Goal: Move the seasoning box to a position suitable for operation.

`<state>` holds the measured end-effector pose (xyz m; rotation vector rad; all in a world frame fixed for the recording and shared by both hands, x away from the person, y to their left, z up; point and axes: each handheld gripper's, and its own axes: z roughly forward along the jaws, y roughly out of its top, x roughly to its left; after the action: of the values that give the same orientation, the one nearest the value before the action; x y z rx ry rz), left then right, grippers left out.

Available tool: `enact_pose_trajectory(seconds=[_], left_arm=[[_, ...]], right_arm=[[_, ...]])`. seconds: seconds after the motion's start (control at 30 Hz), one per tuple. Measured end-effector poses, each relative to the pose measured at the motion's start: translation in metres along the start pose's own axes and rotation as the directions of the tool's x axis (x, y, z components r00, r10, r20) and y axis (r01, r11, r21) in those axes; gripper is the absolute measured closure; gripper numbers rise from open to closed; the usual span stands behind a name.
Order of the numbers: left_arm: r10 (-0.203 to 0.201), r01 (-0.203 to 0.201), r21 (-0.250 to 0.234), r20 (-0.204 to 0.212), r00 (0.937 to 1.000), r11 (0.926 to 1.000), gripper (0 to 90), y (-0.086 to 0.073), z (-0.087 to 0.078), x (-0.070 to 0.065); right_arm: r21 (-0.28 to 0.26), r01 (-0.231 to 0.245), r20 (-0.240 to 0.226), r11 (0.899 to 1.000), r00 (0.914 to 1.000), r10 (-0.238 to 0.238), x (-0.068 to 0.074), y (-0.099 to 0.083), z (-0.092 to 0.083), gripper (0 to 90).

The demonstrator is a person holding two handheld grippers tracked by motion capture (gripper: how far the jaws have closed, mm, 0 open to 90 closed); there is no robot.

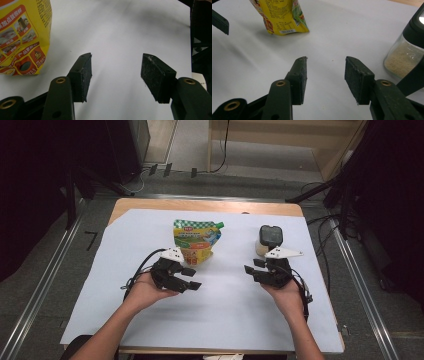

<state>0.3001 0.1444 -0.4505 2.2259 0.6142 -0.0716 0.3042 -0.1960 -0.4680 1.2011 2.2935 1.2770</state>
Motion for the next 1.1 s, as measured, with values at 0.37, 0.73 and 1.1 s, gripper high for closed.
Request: enact_pose_trajectory(seconds=[0.37,0.73,1.1], left_arm=[[-0.005,0.005,0.0,0.013,0.9999,1.0,42.0,0.0,-0.002,0.001],[0.005,-0.005,0.006,0.006,1.0,1.0,41.9,0.001,-0.005,0.002],[0.002,-0.003,0.017,0.033,0.9995,0.9998,41.9,0.001,-0.002,0.002]], right_arm=[[-0.005,0.005,0.001,1.0,1.0,-0.005,-0.001,0.002,-0.003,51.7],[-0.024,-0.025,0.056,0.999,0.9981,0.026,-0.015,0.004,-0.018,49.8],[-0.038,-0.116,0.193,0.993,0.9738,0.121,-0.041,0.009,-0.026,31.4]])
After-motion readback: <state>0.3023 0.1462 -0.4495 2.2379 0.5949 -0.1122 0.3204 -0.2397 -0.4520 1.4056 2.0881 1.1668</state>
